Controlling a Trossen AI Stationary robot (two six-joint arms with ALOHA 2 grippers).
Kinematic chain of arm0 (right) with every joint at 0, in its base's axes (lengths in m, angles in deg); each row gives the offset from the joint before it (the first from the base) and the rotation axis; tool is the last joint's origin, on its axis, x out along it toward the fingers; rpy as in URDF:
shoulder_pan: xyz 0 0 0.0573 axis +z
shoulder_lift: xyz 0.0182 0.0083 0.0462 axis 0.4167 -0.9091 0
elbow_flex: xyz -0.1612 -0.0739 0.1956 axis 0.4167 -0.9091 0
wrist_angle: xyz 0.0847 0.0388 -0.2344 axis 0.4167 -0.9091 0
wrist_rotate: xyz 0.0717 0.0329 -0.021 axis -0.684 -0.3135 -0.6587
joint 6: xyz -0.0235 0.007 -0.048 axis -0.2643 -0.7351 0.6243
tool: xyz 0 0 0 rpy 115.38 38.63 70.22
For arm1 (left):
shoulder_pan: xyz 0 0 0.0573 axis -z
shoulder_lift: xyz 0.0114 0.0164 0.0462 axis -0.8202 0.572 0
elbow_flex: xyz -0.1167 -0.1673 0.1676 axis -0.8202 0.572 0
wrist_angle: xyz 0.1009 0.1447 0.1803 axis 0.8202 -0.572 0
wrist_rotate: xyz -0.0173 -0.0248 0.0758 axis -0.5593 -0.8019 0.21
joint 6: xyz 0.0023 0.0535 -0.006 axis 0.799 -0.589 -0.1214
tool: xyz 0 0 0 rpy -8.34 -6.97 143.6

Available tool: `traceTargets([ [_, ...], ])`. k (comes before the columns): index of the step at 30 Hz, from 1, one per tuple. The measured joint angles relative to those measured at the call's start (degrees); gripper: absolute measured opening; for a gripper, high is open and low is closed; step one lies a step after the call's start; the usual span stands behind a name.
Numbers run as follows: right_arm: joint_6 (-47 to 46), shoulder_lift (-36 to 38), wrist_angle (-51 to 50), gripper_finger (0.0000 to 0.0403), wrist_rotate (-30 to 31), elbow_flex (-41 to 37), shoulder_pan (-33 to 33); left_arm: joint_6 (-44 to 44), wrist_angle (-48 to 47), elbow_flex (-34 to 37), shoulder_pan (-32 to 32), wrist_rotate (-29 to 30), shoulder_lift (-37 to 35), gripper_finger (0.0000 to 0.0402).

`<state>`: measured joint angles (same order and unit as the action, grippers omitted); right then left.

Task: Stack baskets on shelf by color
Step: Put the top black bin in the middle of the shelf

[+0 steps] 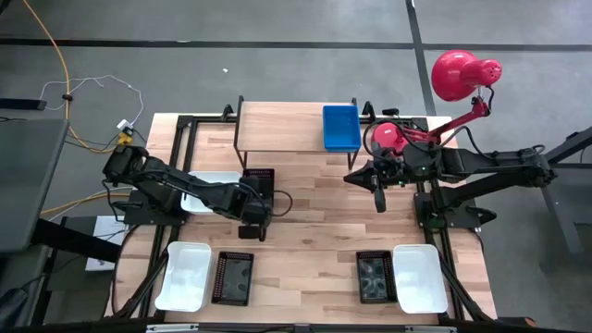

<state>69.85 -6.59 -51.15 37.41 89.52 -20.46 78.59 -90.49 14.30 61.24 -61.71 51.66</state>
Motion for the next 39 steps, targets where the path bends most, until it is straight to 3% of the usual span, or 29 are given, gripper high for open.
traceTargets([
  [10,-0.02,0.00,-0.09,0.0000,0.00,0.00,0.00,-2.37,5.23,3.85,-2.88,-5.66,0.31,0.0145],
  [18,-0.01,0.00,-0.09,0.0000,0.00,0.00,0.00,-2.50,5.53,5.47,-3.98,-5.76,0.31,0.0140],
  [21,0.00,0.00,-0.09,0.0000,0.00,0.00,0.00,-4.11,6.18,5.49,-3.98,-6.51,0.31,0.0113],
  [26,-0.02,0.00,-0.09,0.0000,-0.02,0.00,0.00,-4.26,7.15,5.24,-3.97,-12.23,0.31,0.0015],
  [31,0.00,0.00,-0.09,0.0000,0.00,0.00,0.00,-1.88,5.00,0.95,-3.11,-20.33,-0.77,0.0006],
  [35,0.00,0.00,-0.07,0.0000,0.00,0.00,0.00,-5.68,4.11,-5.96,-2.12,-31.00,-3.98,0.0004],
  [39,0.00,0.00,-0.15,0.0000,0.00,0.02,0.00,-8.16,2.34,-15.64,-1.93,-34.07,-7.64,0.0002],
])
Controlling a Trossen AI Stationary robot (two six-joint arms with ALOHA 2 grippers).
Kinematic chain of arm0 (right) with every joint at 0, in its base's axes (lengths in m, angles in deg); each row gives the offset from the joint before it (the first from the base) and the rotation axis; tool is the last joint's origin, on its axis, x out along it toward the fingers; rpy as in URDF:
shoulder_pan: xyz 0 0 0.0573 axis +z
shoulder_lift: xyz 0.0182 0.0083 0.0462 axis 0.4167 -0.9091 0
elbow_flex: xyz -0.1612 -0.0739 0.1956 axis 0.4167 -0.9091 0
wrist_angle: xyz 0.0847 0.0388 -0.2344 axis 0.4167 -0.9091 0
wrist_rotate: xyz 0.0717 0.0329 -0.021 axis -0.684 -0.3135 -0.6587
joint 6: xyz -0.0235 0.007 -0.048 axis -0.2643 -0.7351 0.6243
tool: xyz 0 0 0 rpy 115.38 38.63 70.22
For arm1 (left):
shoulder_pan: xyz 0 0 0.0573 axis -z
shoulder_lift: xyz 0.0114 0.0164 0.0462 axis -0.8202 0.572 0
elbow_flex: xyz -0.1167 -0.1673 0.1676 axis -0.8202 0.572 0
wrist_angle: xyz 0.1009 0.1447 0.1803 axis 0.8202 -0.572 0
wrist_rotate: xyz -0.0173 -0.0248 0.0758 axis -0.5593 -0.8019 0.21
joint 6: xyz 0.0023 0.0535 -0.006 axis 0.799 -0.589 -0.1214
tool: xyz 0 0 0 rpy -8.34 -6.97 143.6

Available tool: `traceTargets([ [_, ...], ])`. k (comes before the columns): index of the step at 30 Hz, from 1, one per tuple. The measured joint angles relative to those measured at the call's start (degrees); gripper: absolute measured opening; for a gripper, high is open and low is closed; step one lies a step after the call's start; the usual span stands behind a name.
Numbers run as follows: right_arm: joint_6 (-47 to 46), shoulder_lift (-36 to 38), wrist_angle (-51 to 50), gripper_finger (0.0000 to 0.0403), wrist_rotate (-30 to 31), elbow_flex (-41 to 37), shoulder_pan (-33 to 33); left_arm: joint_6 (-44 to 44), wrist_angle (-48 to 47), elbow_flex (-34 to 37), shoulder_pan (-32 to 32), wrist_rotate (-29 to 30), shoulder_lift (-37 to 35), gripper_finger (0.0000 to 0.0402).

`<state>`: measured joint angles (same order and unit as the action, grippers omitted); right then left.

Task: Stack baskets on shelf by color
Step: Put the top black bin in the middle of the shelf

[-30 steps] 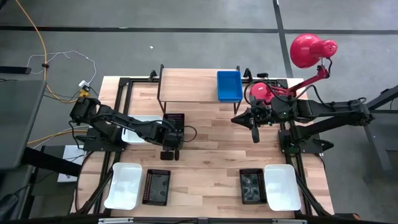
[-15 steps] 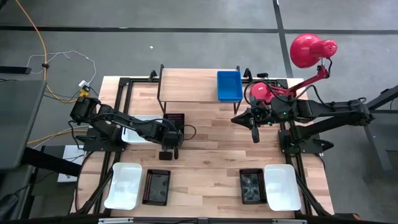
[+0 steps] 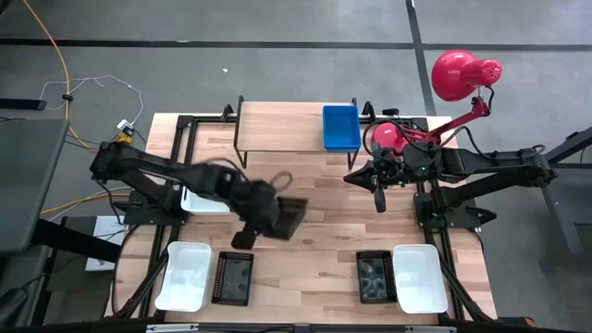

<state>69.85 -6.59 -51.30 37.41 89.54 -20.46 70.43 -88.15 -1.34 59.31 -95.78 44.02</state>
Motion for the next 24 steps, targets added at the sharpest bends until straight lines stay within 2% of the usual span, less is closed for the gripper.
traceTargets([
  [2,0.00,0.00,-0.02,0.0000,-0.01,0.02,0.00,-1.24,-2.35,-5.97,-0.30,3.96,-1.24,0.0001],
  [7,0.20,0.00,-0.16,0.0000,0.00,0.02,0.00,-6.86,-11.84,-21.20,-1.04,24.21,-0.65,0.0001],
  [9,0.46,0.00,-0.16,0.0000,0.09,0.02,0.00,-8.95,-14.85,-25.25,-2.31,29.01,0.65,0.0000],
  [12,0.45,0.00,-0.16,0.0000,0.87,0.02,0.00,-10.12,-16.27,-28.39,-5.31,30.41,3.61,0.0000],
  [17,0.04,0.00,-0.05,0.0000,0.88,0.02,0.00,-10.22,-18.34,-29.18,-10.02,31.38,10.13,0.0000],
  [24,0.00,0.00,-0.13,0.0000,0.88,0.02,0.00,-11.85,-17.29,-29.18,-12.11,36.61,18.58,0.0000],
])
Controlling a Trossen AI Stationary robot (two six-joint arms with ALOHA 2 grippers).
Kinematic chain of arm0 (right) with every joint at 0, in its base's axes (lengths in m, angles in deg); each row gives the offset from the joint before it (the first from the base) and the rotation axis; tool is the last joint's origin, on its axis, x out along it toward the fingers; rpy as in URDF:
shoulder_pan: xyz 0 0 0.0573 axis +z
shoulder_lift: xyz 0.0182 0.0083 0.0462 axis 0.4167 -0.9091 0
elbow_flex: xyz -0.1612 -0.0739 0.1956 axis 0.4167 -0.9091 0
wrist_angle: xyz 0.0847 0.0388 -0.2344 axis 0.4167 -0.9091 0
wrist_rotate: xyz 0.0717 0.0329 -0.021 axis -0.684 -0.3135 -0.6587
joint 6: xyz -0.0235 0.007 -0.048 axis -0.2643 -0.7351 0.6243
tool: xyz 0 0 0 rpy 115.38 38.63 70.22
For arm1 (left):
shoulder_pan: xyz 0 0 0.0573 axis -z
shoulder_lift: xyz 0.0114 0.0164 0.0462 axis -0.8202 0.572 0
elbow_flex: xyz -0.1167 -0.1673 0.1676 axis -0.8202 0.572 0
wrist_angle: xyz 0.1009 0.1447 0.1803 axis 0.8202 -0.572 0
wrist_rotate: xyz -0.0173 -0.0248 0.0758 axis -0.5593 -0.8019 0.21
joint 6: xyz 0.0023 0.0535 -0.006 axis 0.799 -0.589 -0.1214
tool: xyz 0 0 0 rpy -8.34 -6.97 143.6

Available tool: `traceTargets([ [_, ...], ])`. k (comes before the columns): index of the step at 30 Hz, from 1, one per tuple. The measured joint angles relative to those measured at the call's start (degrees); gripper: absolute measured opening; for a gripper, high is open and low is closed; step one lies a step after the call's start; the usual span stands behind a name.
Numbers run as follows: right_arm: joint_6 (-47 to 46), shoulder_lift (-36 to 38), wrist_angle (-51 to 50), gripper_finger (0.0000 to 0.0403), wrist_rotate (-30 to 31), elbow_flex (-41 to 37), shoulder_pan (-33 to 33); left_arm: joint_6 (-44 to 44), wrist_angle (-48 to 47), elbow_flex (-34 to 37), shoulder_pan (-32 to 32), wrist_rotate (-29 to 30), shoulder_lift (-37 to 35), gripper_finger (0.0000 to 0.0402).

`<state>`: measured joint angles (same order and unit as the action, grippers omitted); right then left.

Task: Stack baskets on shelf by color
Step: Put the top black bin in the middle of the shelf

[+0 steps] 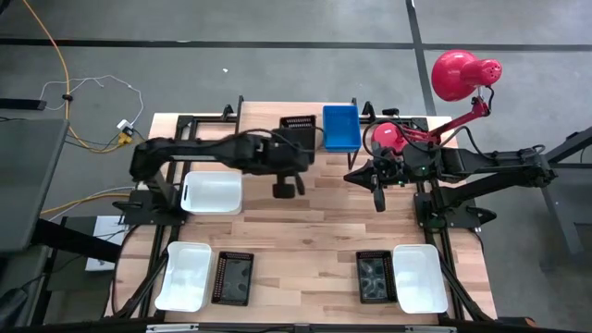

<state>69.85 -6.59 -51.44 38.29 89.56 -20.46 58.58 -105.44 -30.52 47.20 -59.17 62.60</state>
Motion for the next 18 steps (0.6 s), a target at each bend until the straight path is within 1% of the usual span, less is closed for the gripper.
traceTargets([
  [7,0.00,0.00,-0.01,0.0000,0.00,0.00,0.00,-1.50,4.58,0.00,-3.02,1.25,4.57,0.0000],
  [11,0.00,0.00,-0.03,0.0000,0.00,0.00,0.00,-2.00,6.58,0.00,-4.62,0.93,4.69,0.0000],
  [18,0.00,0.00,-0.06,0.0000,0.00,0.00,0.00,-6.56,8.26,0.00,-6.61,-1.06,4.69,0.0000],
])
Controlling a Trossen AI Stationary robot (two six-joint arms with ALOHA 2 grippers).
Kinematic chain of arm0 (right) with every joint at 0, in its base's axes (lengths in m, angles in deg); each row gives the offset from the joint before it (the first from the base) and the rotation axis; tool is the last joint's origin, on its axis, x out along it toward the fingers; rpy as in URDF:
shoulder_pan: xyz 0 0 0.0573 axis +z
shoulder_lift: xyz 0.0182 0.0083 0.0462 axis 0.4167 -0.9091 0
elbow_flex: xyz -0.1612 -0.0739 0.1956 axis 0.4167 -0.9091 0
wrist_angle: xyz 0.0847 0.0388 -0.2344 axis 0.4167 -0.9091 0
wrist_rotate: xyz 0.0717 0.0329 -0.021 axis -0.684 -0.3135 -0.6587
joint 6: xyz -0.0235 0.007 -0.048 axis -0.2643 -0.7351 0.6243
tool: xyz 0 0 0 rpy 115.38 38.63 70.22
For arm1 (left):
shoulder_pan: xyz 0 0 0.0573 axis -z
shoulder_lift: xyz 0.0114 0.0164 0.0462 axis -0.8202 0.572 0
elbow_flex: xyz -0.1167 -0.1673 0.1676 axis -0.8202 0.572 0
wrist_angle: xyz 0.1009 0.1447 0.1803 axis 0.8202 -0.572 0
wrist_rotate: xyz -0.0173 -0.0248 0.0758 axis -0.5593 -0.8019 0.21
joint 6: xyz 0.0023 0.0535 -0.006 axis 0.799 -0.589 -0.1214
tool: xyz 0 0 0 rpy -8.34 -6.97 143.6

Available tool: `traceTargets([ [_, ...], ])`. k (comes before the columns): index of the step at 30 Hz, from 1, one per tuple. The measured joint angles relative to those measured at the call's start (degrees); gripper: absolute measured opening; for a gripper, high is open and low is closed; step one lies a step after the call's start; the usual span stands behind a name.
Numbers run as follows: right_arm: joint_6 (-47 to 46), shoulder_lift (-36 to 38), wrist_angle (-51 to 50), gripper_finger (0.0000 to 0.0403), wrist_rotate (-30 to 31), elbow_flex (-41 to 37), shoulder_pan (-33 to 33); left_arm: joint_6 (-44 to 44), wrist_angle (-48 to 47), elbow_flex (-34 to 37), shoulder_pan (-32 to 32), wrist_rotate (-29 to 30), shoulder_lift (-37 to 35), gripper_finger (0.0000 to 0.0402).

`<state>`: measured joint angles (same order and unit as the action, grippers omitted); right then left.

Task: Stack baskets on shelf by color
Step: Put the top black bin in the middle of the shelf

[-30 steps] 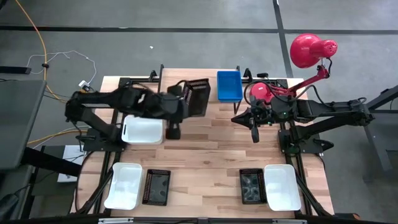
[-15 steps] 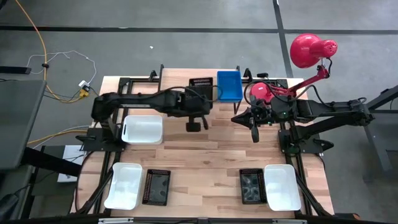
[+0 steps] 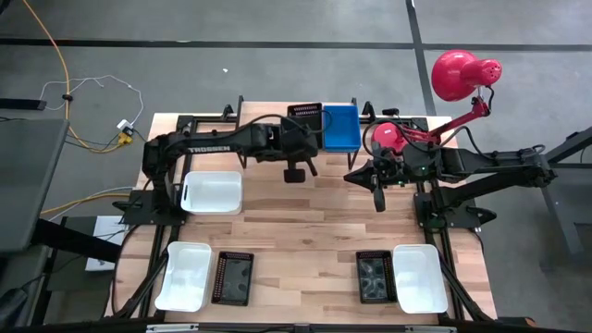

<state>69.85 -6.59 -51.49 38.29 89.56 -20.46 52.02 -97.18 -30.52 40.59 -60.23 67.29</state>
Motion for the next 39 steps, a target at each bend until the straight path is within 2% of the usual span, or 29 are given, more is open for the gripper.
traceTargets([
  [10,0.22,0.00,0.00,0.0000,0.00,0.00,0.00,-1.67,1.29,1.14,-1.29,-2.18,-0.07,0.0000],
  [24,0.03,0.00,-0.01,0.0000,0.00,0.00,0.00,-0.75,1.55,1.14,-2.28,-2.04,-0.07,0.0014],
  [31,0.02,0.00,-0.01,0.0000,0.00,0.00,0.00,-0.17,1.73,1.14,-2.78,-0.67,-0.07,0.0040],
  [39,0.04,0.00,0.01,0.0000,0.00,0.00,-0.02,-0.18,2.24,1.14,-2.76,-0.58,-0.07,0.0094],
])
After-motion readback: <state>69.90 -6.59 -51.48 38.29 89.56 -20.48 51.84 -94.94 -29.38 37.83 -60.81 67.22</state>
